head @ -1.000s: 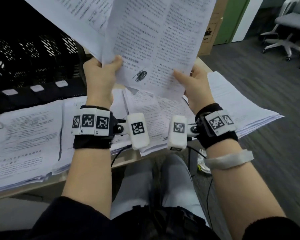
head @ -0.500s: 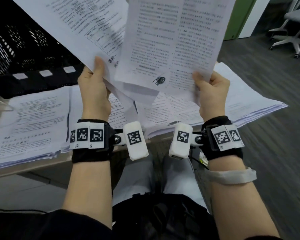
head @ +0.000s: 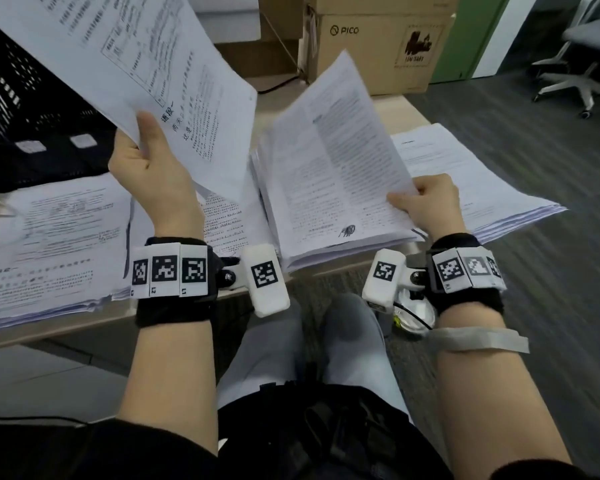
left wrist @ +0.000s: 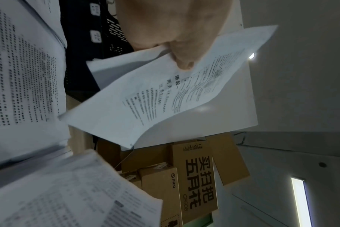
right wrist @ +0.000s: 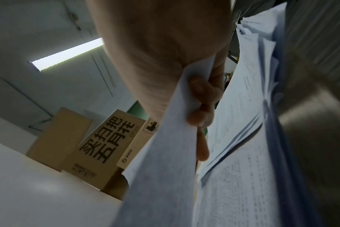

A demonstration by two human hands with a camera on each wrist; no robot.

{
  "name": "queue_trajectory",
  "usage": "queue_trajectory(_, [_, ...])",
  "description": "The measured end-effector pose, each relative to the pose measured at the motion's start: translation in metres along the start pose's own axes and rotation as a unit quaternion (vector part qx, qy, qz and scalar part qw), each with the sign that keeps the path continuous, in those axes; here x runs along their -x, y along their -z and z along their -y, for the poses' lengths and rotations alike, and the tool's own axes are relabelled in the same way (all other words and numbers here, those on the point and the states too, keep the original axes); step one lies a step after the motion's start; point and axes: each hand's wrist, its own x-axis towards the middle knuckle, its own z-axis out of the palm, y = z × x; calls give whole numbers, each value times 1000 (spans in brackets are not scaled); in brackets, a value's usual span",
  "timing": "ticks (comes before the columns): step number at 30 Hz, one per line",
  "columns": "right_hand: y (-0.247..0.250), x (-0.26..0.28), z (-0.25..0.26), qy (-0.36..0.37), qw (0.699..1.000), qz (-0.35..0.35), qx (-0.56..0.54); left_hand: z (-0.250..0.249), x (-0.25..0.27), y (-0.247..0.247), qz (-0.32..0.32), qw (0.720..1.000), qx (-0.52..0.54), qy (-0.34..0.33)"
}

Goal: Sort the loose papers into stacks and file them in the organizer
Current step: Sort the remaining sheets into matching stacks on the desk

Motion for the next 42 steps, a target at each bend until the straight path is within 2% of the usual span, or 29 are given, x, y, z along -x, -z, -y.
queue_trajectory(4, [-8,0,-2,-14,999,19,40,1,1,0,9,1000,-27,5])
queue_trajectory(10, [-16,-1,-4,-22,999,-9,48,2,4,1,45,998,-21,42])
queue_trajectory(13, [-16,1,0,21,998,-47,20,2,6,0,64,996,-17,63])
queue_trajectory(16, [-13,5,17,76,992,-78,-63,3,6,-1,70,993,-16,91])
queue_trajectory(21, [-16,14,48,74,970,-14,-230,2,8,0,123,983,1,139])
queue_trajectory(24, [-20,19,53,40,969,30,-241,0,11,2,146,976,14,160])
queue_trajectory(28, [-28,29,46,41,956,58,-283,0,17,8,142,973,19,183])
queue_trajectory(34, [-33,36,40,55,939,-13,-340,0,23,16,157,966,22,206])
queue_trajectory(37, [-34,36,38,47,923,-64,-376,-2,23,20,170,966,4,194])
queue_trajectory(40, [-34,33,30,-15,892,-164,-421,-3,20,25,168,969,-2,180])
queue_trajectory(42, [-30,32,26,-55,865,-196,-458,-4,17,30,169,970,1,172])
